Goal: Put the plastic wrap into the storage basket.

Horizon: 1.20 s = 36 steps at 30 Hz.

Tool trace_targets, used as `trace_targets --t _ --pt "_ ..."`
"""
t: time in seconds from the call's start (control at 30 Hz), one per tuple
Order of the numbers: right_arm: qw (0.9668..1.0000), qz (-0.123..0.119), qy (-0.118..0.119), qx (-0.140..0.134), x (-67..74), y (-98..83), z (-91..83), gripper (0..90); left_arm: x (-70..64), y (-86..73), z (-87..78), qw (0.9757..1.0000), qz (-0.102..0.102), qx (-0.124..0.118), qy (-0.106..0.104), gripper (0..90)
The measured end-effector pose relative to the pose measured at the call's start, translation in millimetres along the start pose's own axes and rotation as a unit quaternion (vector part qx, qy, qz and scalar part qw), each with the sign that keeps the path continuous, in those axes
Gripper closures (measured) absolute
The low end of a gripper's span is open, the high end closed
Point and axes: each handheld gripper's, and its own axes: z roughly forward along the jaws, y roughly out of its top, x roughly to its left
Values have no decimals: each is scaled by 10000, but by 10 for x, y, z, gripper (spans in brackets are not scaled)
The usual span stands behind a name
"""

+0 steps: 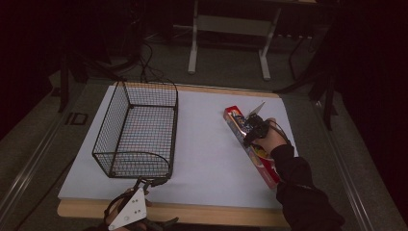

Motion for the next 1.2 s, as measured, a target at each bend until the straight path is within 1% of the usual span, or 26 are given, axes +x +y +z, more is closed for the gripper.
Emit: trace_targets --t 0.13,0.2,0.23,0.27,0.3,0.33,0.37,0.4,0.47,0.53,0.57,0.63,0.67,0.73,0.8,0.87,0.93,1.1,1.2 --pt "10000 1 37 -35 -15 -8 -25 395 2 -3 6 10000 -19 -4 -6 0" --pt "9998 17 93 -171 -27 -4 -103 395 1 -2 7 10000 -16 0 -13 0" --pt "9998 17 93 -171 -27 -4 -103 395 0 -2 8 10000 -14 0 -7 0" --pt "9995 29 110 -302 -25 0 -170 396 1 -2 7 10000 -15 -1 -8 0" --pt "9993 10 84 -371 -16 1 -207 396 1 -1 8 10000 -16 1 -7 0" --pt "9993 10 84 -371 -16 1 -207 396 0 -1 8 10000 -11 3 -2 0" --pt "9988 18 53 -492 -4 7 -281 397 0 -2 9 10000 -12 1 -3 0" --pt "9988 18 53 -492 -4 7 -281 397 0 -2 10 10000 -16 6 -8 0" --pt "9981 29 30 -619 10 19 -358 397 -2 -3 13 10000 -4 22 -9 0" --pt "9969 17 1 -782 35 30 -437 397 -5 -2 11 10000 1 17 -4 0" --pt "9958 13 7 -914 63 44 -517 397 -4 -1 10 10000 -4 12 -6 0" --pt "9958 13 7 -914 63 44 -517 397 -2 -1 10 10000 -9 9 -6 0" --pt "9935 -7 8 -1134 112 76 -636 397 0 -3 8 10000 -23 8 -8 0" --pt "9920 11 10 -1266 146 96 -704 396 -2 -3 8 10000 -22 4 -4 0" --pt "9909 -5 45 -1348 181 119 -763 396 -3 -2 7 10000 -26 -1 -1 0" --pt "9898 -30 25 -1426 222 135 -814 397 0 -4 7 10000 -38 -6 -3 0" --pt "9874 -84 -17 -1577 272 149 -882 397 4 -7 9 10000 -61 -2 7 0" --pt "9831 -103 45 -1827 367 187 -1030 397 5 -13 20 9999 -106 40 22 0" --pt "9820 -142 37 -1882 429 220 -1101 396 12 -15 19 9999 -134 16 9 0"
